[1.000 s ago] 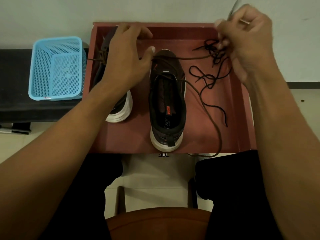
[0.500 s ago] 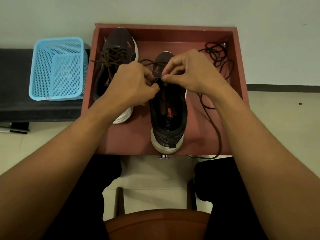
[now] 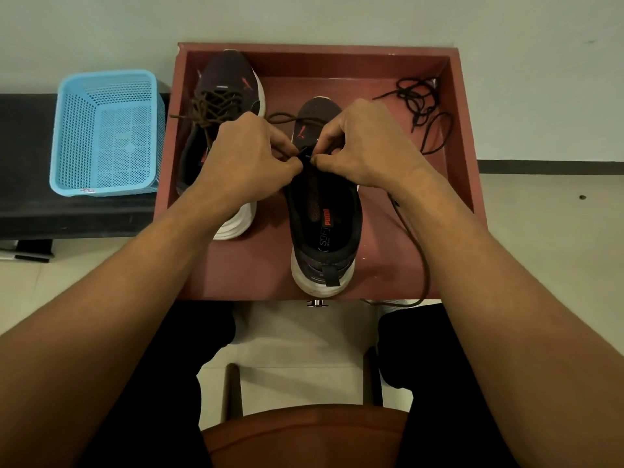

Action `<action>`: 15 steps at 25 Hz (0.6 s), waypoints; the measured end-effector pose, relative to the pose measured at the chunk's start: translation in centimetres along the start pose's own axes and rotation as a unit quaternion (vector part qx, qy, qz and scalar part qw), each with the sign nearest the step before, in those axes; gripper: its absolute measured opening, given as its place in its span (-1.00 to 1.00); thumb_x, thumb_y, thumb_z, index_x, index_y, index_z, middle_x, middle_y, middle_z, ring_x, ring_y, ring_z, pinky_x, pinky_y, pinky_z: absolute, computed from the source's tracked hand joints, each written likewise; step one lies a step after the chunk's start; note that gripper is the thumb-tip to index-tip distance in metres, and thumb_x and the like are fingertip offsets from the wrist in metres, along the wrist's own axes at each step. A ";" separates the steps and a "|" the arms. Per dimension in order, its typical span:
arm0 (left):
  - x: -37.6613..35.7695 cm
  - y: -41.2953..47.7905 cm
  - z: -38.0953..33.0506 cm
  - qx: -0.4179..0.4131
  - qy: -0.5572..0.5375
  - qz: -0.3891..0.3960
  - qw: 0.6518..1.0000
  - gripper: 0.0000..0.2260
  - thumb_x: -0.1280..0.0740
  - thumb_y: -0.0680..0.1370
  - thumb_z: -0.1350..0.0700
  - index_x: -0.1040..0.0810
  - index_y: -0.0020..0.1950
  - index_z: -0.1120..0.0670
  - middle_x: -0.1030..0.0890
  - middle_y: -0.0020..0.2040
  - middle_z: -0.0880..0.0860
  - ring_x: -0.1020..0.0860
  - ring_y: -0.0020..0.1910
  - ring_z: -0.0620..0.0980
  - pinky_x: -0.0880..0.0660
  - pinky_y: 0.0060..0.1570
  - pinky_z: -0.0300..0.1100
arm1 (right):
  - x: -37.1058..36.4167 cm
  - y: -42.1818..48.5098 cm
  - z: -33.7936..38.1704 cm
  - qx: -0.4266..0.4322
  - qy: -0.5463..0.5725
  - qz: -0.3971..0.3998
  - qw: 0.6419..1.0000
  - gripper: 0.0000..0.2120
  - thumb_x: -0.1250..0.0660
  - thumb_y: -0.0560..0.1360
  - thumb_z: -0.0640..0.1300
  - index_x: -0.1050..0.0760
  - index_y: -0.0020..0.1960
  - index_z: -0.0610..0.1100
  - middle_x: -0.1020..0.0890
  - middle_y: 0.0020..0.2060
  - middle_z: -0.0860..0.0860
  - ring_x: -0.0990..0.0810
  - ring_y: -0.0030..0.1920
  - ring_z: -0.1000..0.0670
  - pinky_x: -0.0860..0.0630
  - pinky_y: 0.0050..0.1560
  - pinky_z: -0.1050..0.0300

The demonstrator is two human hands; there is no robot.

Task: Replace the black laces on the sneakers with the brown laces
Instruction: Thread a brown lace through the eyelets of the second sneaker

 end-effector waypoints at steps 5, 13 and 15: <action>-0.2 0.0 -0.6 -0.019 0.027 -0.003 0.999 -0.82 -0.46 0.55 0.07 -0.76 0.12 0.03 -0.72 -0.13 -0.01 -0.67 -0.12 -0.09 -0.63 0.01 -0.16 | -0.9 0.3 0.5 -0.018 -0.038 -0.027 0.999 -0.94 -0.54 0.45 -0.01 -0.76 -0.10 0.03 -0.72 -0.13 0.05 -0.69 -0.10 0.02 -0.69 -0.07 -0.01; -0.9 0.4 -0.1 -0.015 0.003 0.027 1.000 -0.82 -0.39 0.63 0.04 -0.75 0.14 0.04 -0.72 -0.13 0.00 -0.68 -0.18 -0.06 -0.63 -0.07 -0.18 | -0.7 0.1 0.3 -0.040 -0.064 -0.060 0.995 -0.90 -0.53 0.47 0.05 -0.76 -0.05 0.07 -0.73 -0.11 0.05 -0.68 -0.04 -0.01 -0.68 -0.06 -0.02; -0.9 0.6 0.6 0.005 -0.037 0.028 0.999 -0.79 -0.35 0.68 0.03 -0.76 0.02 0.05 -0.73 -0.17 0.06 -0.71 -0.25 0.01 -0.69 -0.04 -0.03 | -0.5 0.0 0.1 -0.047 -0.063 -0.056 0.995 -0.92 -0.53 0.49 0.05 -0.76 -0.04 0.09 -0.73 -0.08 0.07 -0.67 0.00 0.01 -0.68 -0.02 -0.02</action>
Point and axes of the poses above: each hand's wrist, its own y-axis towards the middle knuckle, its own x-axis out of the back of the hand, z = x × y, the point moved 10 cm from there along y, towards the middle knuckle
